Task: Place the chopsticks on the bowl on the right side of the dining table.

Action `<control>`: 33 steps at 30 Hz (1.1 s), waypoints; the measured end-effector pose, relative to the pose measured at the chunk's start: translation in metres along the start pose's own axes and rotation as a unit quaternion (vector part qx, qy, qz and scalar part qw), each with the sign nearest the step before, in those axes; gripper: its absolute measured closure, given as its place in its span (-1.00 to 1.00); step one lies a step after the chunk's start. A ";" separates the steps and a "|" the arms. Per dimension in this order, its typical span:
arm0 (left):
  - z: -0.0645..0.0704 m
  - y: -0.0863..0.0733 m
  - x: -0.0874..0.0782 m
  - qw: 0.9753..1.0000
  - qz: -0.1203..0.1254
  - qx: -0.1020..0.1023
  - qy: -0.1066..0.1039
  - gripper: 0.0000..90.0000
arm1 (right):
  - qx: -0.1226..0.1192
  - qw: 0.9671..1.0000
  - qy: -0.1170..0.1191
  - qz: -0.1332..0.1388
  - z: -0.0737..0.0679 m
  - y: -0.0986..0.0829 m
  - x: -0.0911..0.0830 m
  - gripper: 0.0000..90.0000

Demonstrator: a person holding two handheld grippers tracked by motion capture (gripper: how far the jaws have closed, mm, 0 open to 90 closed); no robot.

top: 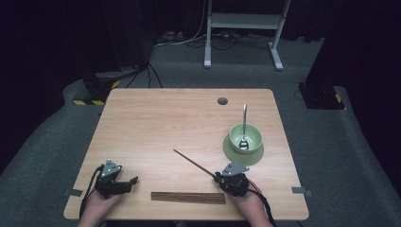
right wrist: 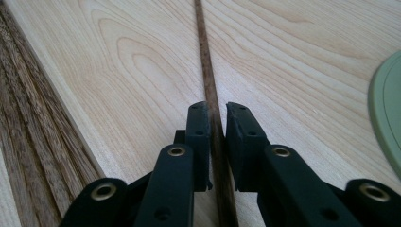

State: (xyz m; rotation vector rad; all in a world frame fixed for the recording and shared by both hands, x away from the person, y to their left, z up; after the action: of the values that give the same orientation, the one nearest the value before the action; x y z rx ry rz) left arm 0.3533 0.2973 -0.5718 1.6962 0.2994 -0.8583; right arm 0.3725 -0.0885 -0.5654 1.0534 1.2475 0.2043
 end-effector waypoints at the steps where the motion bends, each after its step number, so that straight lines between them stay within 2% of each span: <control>1: 0.000 0.000 0.000 1.000 0.000 0.000 0.000 -0.66 | 0.000 1.000 0.000 0.000 0.000 0.000 0.000 0.79; 2: 0.000 0.000 0.000 1.000 0.000 0.000 0.000 -0.66 | -0.004 1.000 0.002 0.000 -0.001 0.000 0.000 0.85; 13: 0.000 0.000 0.000 1.000 0.000 0.000 -0.001 -0.65 | -0.010 1.000 0.001 -0.007 -0.002 0.002 0.000 0.87; 19: 0.000 0.001 0.001 1.000 0.001 0.000 0.001 -0.65 | -0.016 1.000 0.009 -0.014 0.000 0.009 0.000 0.87; 28: 0.000 0.001 0.002 1.000 -0.001 0.001 -0.002 -0.68 | -0.012 1.000 0.014 0.006 0.007 0.023 -0.008 0.88; 33: 0.000 0.001 0.002 1.000 -0.003 -0.002 0.000 -0.70 | -0.030 0.999 0.013 0.027 0.002 0.031 -0.019 0.88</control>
State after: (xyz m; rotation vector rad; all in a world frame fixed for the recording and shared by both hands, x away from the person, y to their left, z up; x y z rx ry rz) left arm 0.3552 0.2968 -0.5723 1.6922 0.3058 -0.8607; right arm 0.3797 -0.0848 -0.5298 1.0357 1.2306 0.2953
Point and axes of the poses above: each handheld gripper's, and its own axes: x roughly forward along the jaws, y roughly out of its top, z roughly to its right, the point moved 6 cm from there along x, roughly forward along the jaws, and after that the axes turned 7 degrees about y, right-handed, at the moved point
